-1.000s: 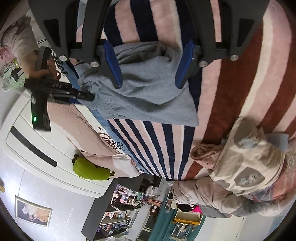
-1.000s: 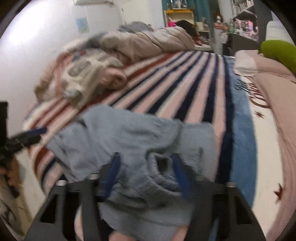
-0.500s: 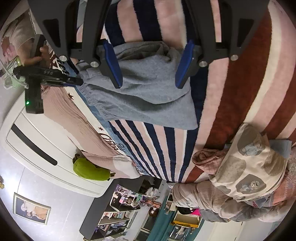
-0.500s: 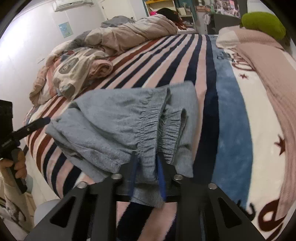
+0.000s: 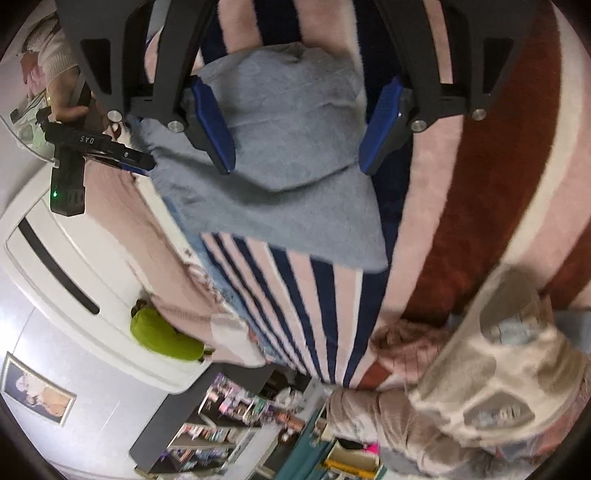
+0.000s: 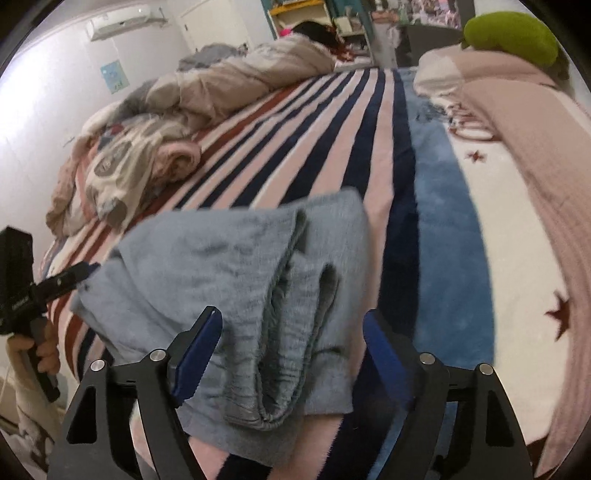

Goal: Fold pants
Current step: 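Grasp the folded pants with the left gripper and lift them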

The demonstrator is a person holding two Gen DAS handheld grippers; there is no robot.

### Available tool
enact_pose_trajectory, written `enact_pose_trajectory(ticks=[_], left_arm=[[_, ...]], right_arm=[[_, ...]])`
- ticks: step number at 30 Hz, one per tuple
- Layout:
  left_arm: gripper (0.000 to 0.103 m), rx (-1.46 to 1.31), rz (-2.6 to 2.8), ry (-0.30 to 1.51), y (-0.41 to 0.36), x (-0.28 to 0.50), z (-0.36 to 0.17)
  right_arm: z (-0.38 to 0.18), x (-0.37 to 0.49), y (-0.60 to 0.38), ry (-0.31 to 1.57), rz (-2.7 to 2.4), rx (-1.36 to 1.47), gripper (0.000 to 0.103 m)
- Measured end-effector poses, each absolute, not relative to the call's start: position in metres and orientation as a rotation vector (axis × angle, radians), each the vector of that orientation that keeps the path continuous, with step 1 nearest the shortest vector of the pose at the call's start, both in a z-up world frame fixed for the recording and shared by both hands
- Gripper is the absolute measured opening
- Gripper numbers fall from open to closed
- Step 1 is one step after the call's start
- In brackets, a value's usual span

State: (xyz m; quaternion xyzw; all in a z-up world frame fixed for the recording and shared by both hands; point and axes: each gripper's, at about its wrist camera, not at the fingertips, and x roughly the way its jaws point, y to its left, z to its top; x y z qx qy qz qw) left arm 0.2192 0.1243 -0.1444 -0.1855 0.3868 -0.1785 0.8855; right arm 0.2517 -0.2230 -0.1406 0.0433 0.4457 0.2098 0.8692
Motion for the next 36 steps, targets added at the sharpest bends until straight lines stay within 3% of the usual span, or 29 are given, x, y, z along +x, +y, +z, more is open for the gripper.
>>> enact_pose_trajectory(ticks=[8, 15, 18, 23, 26, 36], left_arm=[[0.066, -0.387, -0.417, 0.910, 0.124, 0.223, -0.179], [0.066, -0.469, -0.477, 0.924, 0.120, 0.241, -0.180], [0.049, -0.461, -0.462, 0.922, 0.113, 0.248, -0.180], [0.028, -0.458, -0.431, 0.873, 0.113, 0.245, -0.167], [0.023, -0.429, -0.421, 0.828, 0.115, 0.240, -0.150], [0.022, -0.378, -0.298, 0.685, 0.192, 0.203, -0.088]], right_arm=[[-0.175, 0.257, -0.240, 0.991, 0.520, 0.255, 0.076], [-0.176, 0.262, -0.238, 1.002, 0.602, 0.283, 0.058], [-0.174, 0.260, -0.234, 0.988, 0.618, 0.263, 0.042], [-0.161, 0.253, -0.229, 0.930, 0.605, 0.247, 0.031], [-0.145, 0.249, -0.224, 0.889, 0.608, 0.245, 0.029], [-0.091, 0.239, -0.146, 0.802, 0.717, 0.193, 0.028]])
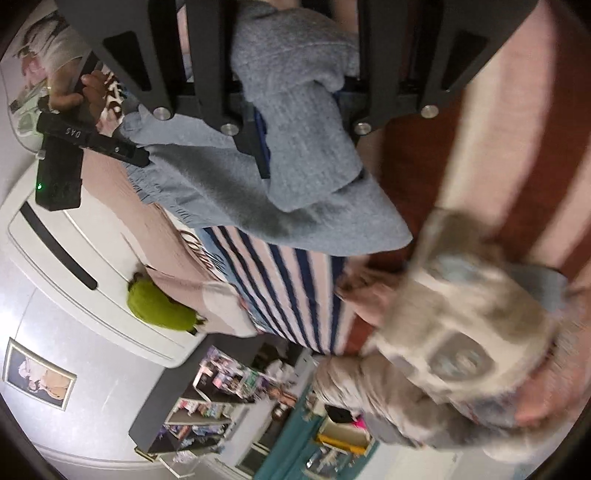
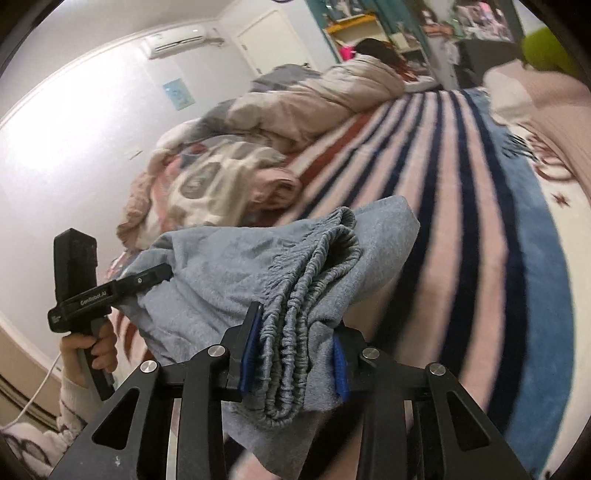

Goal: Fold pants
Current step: 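Grasp the folded pants with the left gripper and lift them, then carry the pants to the bed corner and open the left gripper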

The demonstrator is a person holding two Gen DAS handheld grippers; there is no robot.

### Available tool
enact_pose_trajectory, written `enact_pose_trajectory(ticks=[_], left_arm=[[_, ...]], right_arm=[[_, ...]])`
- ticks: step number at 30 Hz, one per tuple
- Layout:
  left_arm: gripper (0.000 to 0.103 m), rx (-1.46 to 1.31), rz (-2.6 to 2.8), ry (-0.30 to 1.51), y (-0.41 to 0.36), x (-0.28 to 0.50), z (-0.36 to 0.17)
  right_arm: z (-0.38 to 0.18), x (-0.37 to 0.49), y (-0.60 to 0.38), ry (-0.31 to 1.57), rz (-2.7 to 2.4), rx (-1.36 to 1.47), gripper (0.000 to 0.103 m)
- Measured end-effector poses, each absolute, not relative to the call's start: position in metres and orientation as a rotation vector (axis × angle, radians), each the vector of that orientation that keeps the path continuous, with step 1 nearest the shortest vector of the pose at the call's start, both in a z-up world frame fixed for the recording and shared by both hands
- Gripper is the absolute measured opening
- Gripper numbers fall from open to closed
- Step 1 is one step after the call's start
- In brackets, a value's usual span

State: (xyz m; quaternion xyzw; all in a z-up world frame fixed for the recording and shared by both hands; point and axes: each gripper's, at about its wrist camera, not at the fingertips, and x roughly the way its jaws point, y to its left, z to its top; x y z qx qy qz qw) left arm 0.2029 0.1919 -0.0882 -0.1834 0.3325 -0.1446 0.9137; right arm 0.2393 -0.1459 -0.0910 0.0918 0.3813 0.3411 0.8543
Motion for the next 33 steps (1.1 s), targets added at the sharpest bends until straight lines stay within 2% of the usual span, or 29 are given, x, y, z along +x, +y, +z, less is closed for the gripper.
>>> enact_pose_trajectory(ticks=[12, 20, 27, 30, 33], left_arm=[[0.022, -0.265, 0.013, 0.633, 0.340, 0.139, -0.064], [0.022, -0.242, 0.204, 0.643, 0.409, 0.126, -0.083], [0.023, -0.266, 0.299, 0.702, 0.445, 0.121, -0.122], [0.028, -0.315, 0.314, 0.734, 0.456, 0.119, -0.143], [0.044, -0.324, 0.345, 0.738, 0.458, 0.115, -0.154]], right_arm=[[-0.084, 0.233, 0.042, 0.807, 0.934, 0.101, 0.028], [-0.099, 0.224, 0.140, 0.798, 1.033, 0.036, 0.028], [-0.130, 0.216, 0.176, 0.853, 1.091, 0.006, 0.028], [-0.152, 0.214, 0.179, 0.919, 1.100, 0.003, 0.028], [-0.160, 0.213, 0.175, 0.924, 1.100, -0.003, 0.030]])
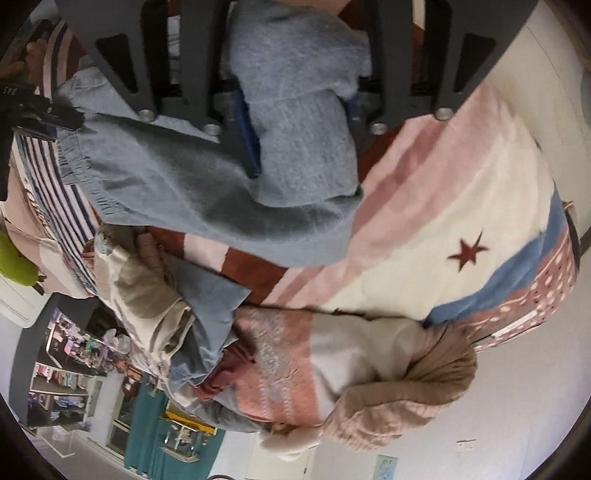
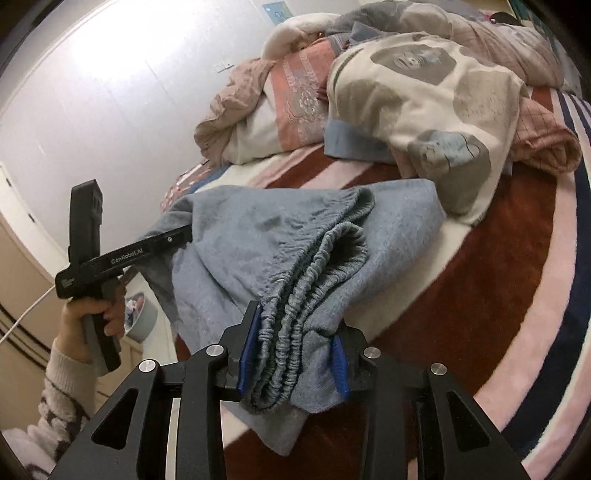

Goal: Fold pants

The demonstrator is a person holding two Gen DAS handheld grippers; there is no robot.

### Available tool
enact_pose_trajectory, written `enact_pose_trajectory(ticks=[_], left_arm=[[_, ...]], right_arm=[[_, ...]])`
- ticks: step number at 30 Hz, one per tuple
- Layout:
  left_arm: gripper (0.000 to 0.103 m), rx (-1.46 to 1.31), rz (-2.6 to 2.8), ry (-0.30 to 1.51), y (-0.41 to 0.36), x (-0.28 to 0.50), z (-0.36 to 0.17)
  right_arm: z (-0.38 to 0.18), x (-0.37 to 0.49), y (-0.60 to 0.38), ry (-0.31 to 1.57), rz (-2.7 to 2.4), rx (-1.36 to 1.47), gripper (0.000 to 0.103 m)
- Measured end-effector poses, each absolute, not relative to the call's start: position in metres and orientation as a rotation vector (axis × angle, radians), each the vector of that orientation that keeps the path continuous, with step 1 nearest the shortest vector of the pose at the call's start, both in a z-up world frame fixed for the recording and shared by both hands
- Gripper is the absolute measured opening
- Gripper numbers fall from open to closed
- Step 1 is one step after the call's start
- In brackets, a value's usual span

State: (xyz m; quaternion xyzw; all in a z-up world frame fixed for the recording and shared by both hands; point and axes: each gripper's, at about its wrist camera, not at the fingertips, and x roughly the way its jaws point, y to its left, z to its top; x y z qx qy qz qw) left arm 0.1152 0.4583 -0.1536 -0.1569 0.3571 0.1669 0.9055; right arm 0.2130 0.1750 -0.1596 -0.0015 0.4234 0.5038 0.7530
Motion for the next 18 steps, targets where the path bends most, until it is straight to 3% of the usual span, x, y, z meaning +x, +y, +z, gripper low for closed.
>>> enact_pose_trajectory(ticks=[2, 18], left_arm=[[0.057, -0.303, 0.388, 0.748, 0.457, 0.112, -0.156], [0.058, -0.270, 0.510, 0.716, 0.426, 0.075, -0.120]], right_arm=[[-0.160, 0.217, 0.173, 0.946, 1.104, 0.014, 0.033], [-0.138, 0.203, 0.131, 0.917, 1.088, -0.038, 0.037]])
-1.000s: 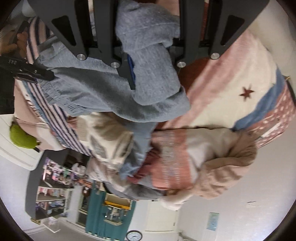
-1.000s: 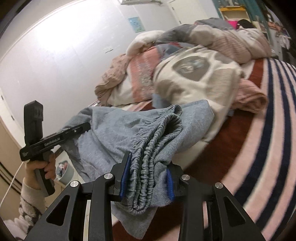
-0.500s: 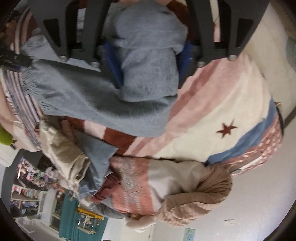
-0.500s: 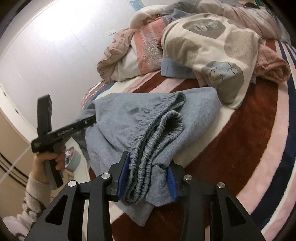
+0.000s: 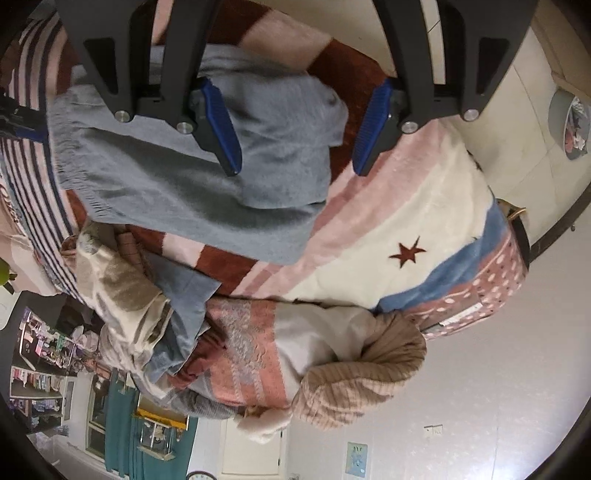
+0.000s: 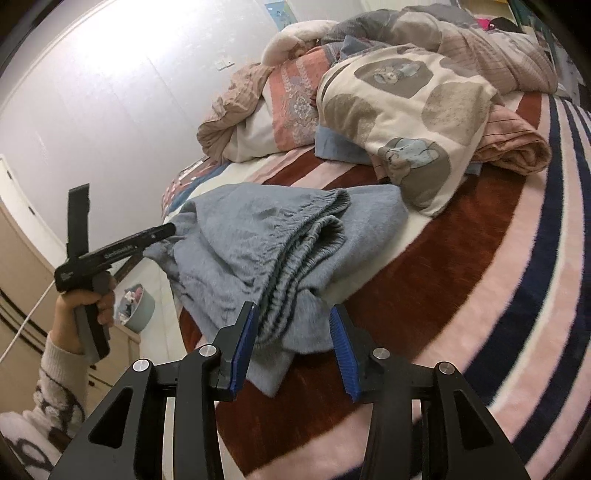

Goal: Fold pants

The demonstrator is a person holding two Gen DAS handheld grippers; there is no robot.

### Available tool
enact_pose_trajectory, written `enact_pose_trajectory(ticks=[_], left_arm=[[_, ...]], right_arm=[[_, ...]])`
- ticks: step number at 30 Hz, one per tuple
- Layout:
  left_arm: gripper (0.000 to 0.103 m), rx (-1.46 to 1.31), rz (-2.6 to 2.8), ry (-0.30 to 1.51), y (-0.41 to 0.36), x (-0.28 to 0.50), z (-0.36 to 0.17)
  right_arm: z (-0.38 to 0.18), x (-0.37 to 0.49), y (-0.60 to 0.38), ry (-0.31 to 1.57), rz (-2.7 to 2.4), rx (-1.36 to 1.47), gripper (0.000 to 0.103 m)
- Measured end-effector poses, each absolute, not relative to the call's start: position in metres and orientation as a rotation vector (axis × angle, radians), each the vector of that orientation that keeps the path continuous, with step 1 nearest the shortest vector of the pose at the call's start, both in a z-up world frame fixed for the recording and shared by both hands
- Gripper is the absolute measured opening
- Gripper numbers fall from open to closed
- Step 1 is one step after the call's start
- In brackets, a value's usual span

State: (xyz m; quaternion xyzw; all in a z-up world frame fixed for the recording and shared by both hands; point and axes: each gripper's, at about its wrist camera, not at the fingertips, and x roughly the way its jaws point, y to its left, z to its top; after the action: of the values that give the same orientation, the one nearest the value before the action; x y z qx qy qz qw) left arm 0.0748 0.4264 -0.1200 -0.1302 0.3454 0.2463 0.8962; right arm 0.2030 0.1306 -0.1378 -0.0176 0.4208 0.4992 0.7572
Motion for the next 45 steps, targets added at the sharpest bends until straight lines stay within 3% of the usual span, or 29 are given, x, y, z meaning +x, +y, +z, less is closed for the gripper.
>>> enact_pose_trajectory(ticks=[6, 19, 27, 31, 45], left_arm=[[0.062, -0.253, 0.493, 0.662, 0.378, 0.066, -0.091], [0.086, -0.137, 0.332, 0.460, 0.209, 0.069, -0.020], [0.097, -0.081, 0.206, 0.345, 0.098, 0.084, -0.004], [0.100, -0.074, 0.184, 0.313, 0.068, 0.085, -0.002], [0.101, -0.065, 0.197, 0.313, 0.061, 0.078, -0.004]], right_arm=[[-0.127, 0.192, 0.106, 0.893, 1.101, -0.054, 0.043], [-0.076, 0.140, 0.002, 0.638, 1.042, -0.157, 0.066], [-0.052, 0.121, -0.095, 0.498, 0.821, -0.126, 0.086], [-0.044, 0.105, -0.140, 0.400, 0.692, -0.102, 0.102], [-0.030, 0.081, -0.165, 0.322, 0.615, -0.066, 0.102]])
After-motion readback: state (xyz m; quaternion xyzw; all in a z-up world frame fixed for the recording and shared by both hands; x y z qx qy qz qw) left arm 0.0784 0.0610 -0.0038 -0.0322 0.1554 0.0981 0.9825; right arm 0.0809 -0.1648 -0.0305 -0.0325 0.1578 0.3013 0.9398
